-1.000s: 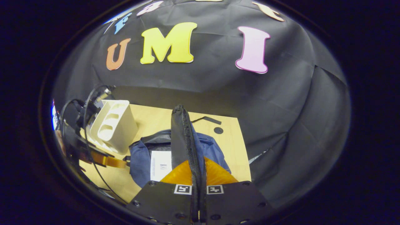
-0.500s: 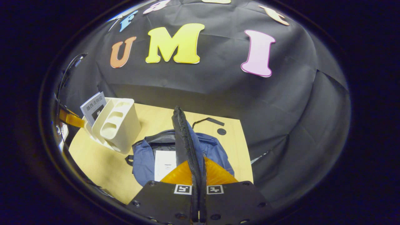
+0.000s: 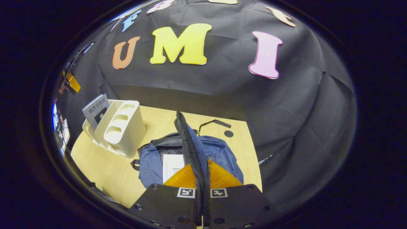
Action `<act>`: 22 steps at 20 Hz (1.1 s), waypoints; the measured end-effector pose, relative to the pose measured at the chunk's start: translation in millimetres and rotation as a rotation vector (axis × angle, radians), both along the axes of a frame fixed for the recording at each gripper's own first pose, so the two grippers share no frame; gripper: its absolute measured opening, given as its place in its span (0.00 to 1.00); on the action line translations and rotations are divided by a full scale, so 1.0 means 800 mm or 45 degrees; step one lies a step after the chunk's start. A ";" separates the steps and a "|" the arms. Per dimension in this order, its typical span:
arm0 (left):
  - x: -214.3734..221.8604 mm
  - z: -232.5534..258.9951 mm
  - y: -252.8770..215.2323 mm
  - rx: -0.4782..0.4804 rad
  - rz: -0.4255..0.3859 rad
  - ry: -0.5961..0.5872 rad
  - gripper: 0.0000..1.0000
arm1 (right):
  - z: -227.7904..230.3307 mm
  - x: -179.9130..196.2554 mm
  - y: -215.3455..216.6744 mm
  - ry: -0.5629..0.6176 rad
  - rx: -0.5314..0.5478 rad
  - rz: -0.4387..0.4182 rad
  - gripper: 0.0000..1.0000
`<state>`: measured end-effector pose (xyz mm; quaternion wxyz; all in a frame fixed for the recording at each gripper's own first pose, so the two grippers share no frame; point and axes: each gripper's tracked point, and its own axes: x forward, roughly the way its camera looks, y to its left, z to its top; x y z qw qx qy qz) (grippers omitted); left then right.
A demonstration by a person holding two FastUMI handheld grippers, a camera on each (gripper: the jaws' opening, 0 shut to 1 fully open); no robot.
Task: Open the schoolbag, grab two books from the bookshelf and put them into the schoolbag.
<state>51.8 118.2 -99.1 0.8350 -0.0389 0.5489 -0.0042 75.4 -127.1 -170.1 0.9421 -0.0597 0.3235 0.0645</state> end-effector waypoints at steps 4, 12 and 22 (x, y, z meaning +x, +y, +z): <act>0.025 -0.035 0.009 -0.022 -0.029 0.118 0.98 | -0.001 0.001 -0.004 0.018 -0.005 -0.029 0.02; 0.055 -0.111 0.015 -0.036 -0.056 0.341 0.98 | -0.011 0.004 -0.005 0.050 -0.009 -0.090 0.02; 0.052 -0.196 0.017 -0.031 0.021 0.514 0.97 | -0.019 0.006 0.000 0.056 -0.043 -0.089 0.02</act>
